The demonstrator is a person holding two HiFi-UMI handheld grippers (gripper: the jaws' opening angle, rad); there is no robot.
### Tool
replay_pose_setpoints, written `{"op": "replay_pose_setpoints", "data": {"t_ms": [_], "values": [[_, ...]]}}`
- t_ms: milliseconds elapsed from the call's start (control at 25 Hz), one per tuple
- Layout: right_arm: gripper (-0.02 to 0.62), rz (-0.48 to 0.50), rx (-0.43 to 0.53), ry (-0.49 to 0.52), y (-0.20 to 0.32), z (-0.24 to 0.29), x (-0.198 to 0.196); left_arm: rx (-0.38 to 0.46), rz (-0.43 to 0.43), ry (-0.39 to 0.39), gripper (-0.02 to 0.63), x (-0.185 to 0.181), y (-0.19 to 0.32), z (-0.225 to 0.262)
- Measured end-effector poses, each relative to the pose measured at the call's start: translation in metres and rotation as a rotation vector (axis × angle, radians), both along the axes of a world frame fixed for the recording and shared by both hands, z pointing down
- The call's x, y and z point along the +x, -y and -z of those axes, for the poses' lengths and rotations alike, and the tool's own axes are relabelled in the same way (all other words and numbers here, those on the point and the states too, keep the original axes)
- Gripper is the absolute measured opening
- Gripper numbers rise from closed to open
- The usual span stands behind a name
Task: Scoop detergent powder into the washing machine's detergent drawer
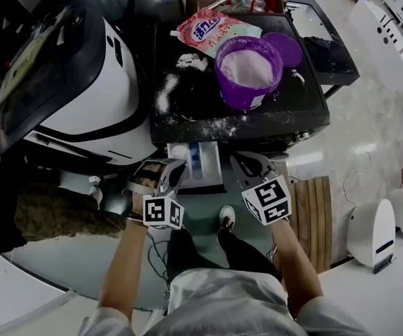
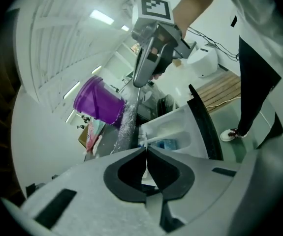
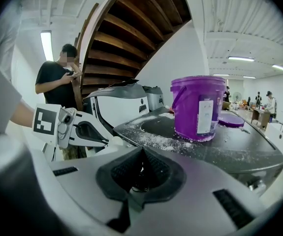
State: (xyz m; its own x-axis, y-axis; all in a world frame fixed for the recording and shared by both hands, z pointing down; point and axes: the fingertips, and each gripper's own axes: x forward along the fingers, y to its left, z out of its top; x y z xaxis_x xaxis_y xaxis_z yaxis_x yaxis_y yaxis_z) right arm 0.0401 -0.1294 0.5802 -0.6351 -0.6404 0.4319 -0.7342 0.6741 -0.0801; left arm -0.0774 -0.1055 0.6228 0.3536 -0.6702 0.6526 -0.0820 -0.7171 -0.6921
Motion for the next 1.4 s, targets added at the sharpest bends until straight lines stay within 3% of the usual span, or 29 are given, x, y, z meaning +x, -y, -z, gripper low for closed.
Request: {"op": "replay_pose_setpoints", "data": {"t_ms": [360,920,1400], "values": [[0.005,-0.018,0.018,-0.017,-0.002,-0.003,0.006,0.115,-0.013,0.021,0.014,-0.002,-0.004,0.007],[0.005,-0.034,0.002,-0.016,-0.008,-0.01,0.013,0.069,-0.015,-0.004,0.014,0.005,-0.007,0.001],[0.005,-0.036,-0.01,-0.01,-0.009,-0.014,0.014,0.12,0.005,0.008,0.014,0.001,0.004,0.01]]}}
